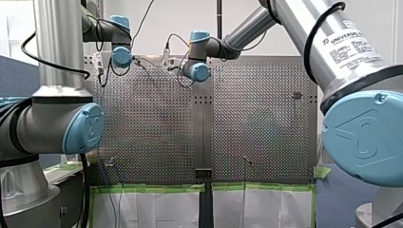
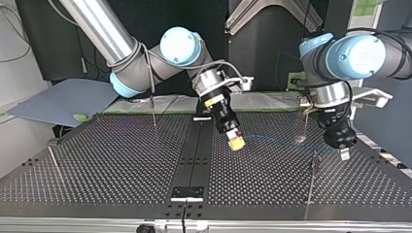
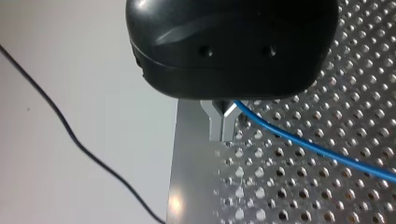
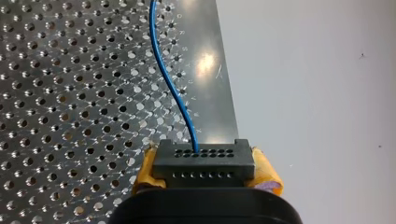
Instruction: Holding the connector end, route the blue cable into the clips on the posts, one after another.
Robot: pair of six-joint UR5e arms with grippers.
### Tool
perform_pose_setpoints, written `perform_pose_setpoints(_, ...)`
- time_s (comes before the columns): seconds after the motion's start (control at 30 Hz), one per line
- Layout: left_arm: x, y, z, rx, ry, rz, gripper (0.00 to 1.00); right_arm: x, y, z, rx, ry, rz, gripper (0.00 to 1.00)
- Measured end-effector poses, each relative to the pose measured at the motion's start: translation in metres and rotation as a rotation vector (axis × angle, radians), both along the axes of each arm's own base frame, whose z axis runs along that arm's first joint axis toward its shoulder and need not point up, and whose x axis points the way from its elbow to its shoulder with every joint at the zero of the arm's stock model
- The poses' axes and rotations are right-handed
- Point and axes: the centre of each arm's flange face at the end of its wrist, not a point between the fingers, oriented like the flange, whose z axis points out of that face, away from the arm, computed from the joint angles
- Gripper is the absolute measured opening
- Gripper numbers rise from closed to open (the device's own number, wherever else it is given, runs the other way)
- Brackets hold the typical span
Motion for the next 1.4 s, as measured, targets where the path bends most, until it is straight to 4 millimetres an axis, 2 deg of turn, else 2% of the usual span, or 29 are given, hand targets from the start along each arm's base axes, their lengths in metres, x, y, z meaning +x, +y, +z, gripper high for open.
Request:
perform_pose_setpoints(0.27, 0.011, -0.007, -0.005, 0.016, 0.024, -0.055, 0.00, 0.002, 0.001, 0.003, -0.003, -0.004, 0.002, 0.00)
perform_pose_setpoints(0.67, 0.015, 0.003, -0.005, 0.020, 0.023, -0.031, 0.00, 0.001, -0.003, -0.002, 0.004, 0.004, -0.003, 0.00)
perform_pose_setpoints(0.97, 0.025, 0.003, 0.008, 0.020, -0.004, -0.053, 0.00, 0.002, -0.005, -0.005, 0.002, 0.006, 0.002, 0.00)
perform_pose_setpoints(1.4, 0.037, 0.016, 0.001, 0.013, 0.018, -0.031, 0.00, 0.000, -0.011, -0.005, 0.000, 0.007, -0.001, 0.00)
